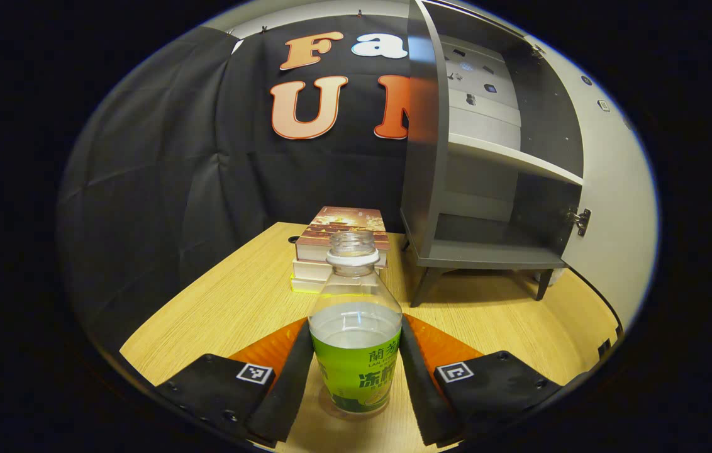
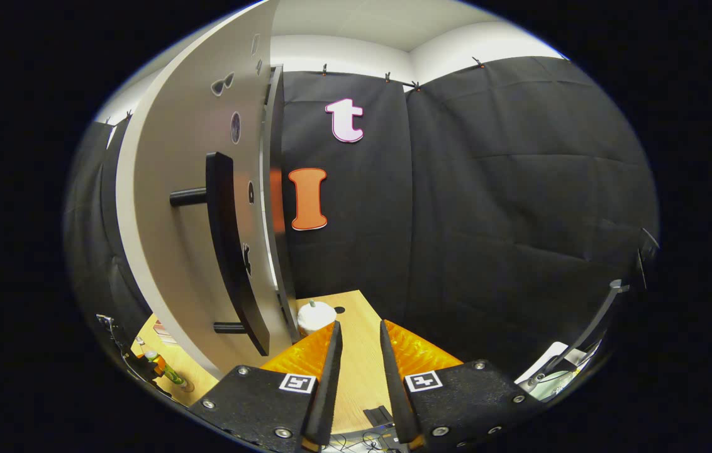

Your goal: Open the cabinet door with the right hand, grasp the bottle in the cabinet with the left hand and place it on the coaster, then close the cabinet door with the right hand.

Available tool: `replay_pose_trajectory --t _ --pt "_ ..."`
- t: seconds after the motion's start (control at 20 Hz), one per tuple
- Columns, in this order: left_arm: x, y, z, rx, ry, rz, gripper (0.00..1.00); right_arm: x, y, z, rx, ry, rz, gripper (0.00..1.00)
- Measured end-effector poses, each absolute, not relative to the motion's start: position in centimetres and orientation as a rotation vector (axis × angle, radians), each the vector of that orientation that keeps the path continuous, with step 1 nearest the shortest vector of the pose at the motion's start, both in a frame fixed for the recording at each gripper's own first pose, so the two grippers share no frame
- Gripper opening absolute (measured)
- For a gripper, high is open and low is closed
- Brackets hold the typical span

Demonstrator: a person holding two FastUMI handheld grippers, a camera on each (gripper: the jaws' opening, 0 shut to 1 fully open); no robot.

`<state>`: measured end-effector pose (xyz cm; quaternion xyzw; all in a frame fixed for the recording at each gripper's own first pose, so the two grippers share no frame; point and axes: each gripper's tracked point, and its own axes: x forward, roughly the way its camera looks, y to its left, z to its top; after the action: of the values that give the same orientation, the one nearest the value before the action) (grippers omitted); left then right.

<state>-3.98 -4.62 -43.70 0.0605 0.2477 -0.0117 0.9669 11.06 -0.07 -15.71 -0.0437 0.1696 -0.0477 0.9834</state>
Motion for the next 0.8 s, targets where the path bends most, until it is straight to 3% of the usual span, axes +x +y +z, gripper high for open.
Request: replay_pose_trajectory --t 0.8 --pt "-5.6 -4.4 -44.7 0.197 0.489 -0.041 0.83 10.2 0.3 -16.7 -0.074 0.377 -0.103 0.38"
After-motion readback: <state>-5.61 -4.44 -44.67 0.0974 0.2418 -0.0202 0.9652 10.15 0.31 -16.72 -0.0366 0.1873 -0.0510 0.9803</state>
